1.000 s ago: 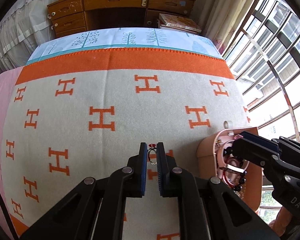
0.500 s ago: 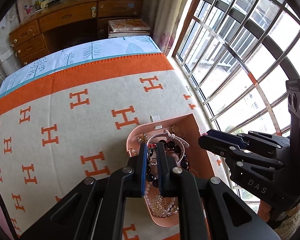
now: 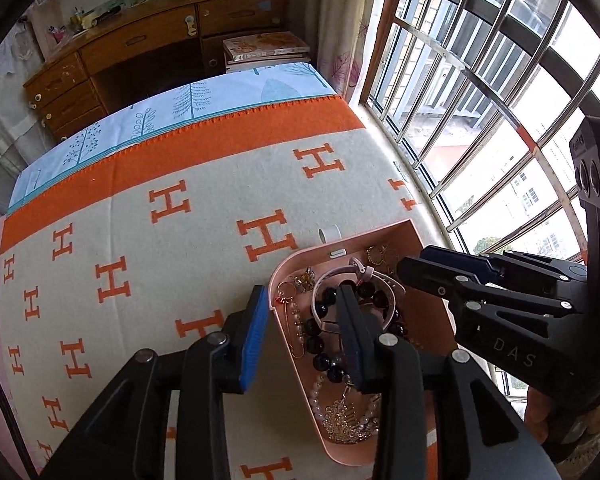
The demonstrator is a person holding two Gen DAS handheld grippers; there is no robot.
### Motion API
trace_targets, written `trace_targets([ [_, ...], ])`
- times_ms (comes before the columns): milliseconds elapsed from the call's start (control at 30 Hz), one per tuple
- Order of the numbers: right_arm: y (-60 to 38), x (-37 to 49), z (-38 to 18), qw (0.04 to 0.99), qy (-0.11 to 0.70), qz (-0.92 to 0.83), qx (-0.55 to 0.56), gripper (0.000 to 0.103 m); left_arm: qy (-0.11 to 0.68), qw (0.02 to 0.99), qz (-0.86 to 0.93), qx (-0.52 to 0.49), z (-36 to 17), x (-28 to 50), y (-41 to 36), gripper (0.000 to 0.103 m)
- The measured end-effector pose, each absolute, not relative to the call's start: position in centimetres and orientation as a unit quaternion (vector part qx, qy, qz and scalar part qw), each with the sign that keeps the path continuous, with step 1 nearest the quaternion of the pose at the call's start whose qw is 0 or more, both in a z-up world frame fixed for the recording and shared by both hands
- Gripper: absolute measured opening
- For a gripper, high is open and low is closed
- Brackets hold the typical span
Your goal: Organize jewelry
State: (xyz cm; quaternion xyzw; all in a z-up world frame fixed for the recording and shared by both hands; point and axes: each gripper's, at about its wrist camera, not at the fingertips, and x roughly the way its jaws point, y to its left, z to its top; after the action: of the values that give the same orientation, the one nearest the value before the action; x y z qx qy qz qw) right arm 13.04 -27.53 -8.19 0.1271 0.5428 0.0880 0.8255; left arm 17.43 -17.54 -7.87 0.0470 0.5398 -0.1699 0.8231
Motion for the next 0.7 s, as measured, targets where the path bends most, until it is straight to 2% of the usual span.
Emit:
trace_targets([
  [33, -27.4, 12.9, -8.1, 0.827, 0.540, 0.087, 0.127, 0.024, 0.536, 0.826, -0.167, 0.049, -7.7, 17.3, -17.4, 0.046],
  [100, -27.2, 12.5, -7.8, 0.832, 0.535, 0.080, 0.121, 0.024, 0.524, 0.835, -0.158, 0.057, -7.3, 16.8, -17.0, 0.062],
  [200, -26.6, 11.7, -6.9, 0.841, 0.526, 0.072, 0.106, 0.024, 0.505, 0.848, -0.148, 0.063, -6.4, 15.9, -16.2, 0.074],
  [467, -25.2, 8.2, -3.7, 0.862, 0.489, 0.076, 0.110, 0.024, 0.456, 0.881, -0.111, 0.057, -2.8, 12.2, -12.7, 0.092],
  [600, -24.2, 5.9, -2.2, 0.874, 0.467, 0.080, 0.108, 0.036, 0.427, 0.899, -0.081, 0.050, -1.0, 9.5, -10.4, 0.102],
  [700, -23.2, 4.1, -1.3, 0.884, 0.450, 0.079, 0.095, 0.042, 0.408, 0.911, -0.050, 0.042, 0.2, 7.3, -8.5, 0.102],
])
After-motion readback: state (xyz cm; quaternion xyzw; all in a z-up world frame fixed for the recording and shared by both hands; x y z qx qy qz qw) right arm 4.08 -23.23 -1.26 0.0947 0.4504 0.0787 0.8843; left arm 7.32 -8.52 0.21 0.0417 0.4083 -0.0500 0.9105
